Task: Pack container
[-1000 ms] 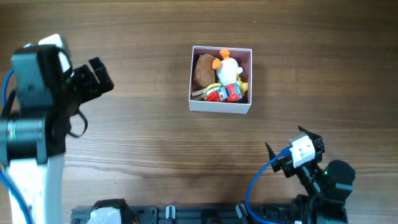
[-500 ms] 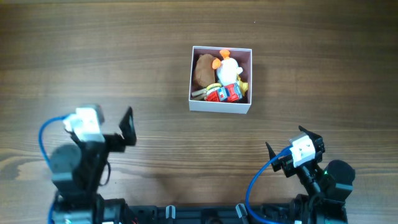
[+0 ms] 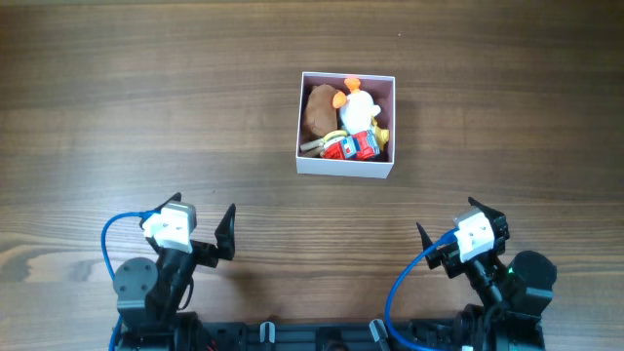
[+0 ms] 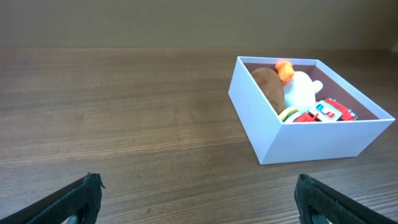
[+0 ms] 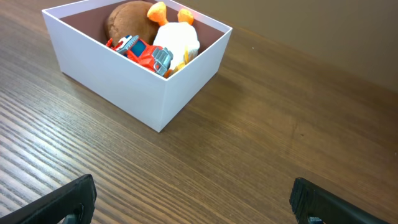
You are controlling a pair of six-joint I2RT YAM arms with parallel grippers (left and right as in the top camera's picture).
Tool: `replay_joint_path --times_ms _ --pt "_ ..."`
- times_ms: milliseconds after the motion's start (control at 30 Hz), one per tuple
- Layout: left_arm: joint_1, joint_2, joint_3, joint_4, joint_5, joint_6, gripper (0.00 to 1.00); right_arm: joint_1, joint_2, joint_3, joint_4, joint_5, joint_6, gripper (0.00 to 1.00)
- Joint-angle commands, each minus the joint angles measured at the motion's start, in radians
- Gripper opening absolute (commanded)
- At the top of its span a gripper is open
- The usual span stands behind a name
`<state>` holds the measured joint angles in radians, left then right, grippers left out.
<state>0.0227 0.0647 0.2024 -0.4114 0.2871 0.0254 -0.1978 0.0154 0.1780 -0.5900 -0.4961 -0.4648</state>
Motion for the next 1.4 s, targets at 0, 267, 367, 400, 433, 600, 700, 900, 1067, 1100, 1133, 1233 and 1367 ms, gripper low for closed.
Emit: replay_joint_path --times_ms 0,267,367,400,433,600,700,900,1067,1100,1133,1233,1367 --pt "-0.014 -0.062 -0.045 0.005 0.024 0.019 1.0 0.004 -0.011 -0.009 -0.001 0.003 0.02 1.0" --pt "-0.056 -0.062 -0.053 -0.037 0.023 0.019 1.0 0.004 -0.011 -0.009 -0.001 0.003 0.02 1.0" --pt "-0.056 -0.062 -0.053 -0.097 0.023 0.02 1.0 0.004 -0.011 -0.009 -0.001 0.003 0.021 1.0" --pt "-0.056 -0.062 -0.053 -0.117 0.023 0.019 1.0 0.004 -0.011 -0.009 -0.001 0.003 0.02 1.0" --pt "-0.056 -0.061 -0.052 -0.129 0.023 0.02 1.0 0.004 -0.011 -0.009 -0.001 0.003 0.02 1.0" --pt "-0.056 -0.06 -0.053 -0.127 0.023 0.019 1.0 0.004 -0.011 -0.009 -0.001 0.003 0.02 1.0" --pt "-0.056 -0.06 -0.053 -0.127 0.023 0.02 1.0 0.004 -0.011 -0.009 -0.001 0.003 0.02 1.0" --pt "-0.056 -0.06 -0.053 -0.127 0.023 0.02 1.0 0.004 -0.011 -0.009 -0.001 0.003 0.02 1.0" --pt "-0.056 -0.06 -0.053 -0.127 0.023 0.02 1.0 0.004 -0.011 -0.009 -0.001 0.003 0.02 1.0" --pt "-0.056 -0.06 -0.053 -0.127 0.023 0.02 1.0 0.004 -0.011 -0.009 -0.001 0.003 0.02 1.0" --pt "-0.056 -0.06 -0.053 -0.127 0.023 0.02 1.0 0.004 -0.011 -0.009 -0.001 0.003 0.02 1.0" --pt "-0.056 -0.06 -0.053 -0.127 0.023 0.02 1.0 0.004 -0.011 -0.009 -0.001 0.003 0.02 1.0" --pt "-0.056 -0.06 -0.053 -0.127 0.023 0.02 1.0 0.004 -0.011 -0.009 -0.001 0.003 0.02 1.0"
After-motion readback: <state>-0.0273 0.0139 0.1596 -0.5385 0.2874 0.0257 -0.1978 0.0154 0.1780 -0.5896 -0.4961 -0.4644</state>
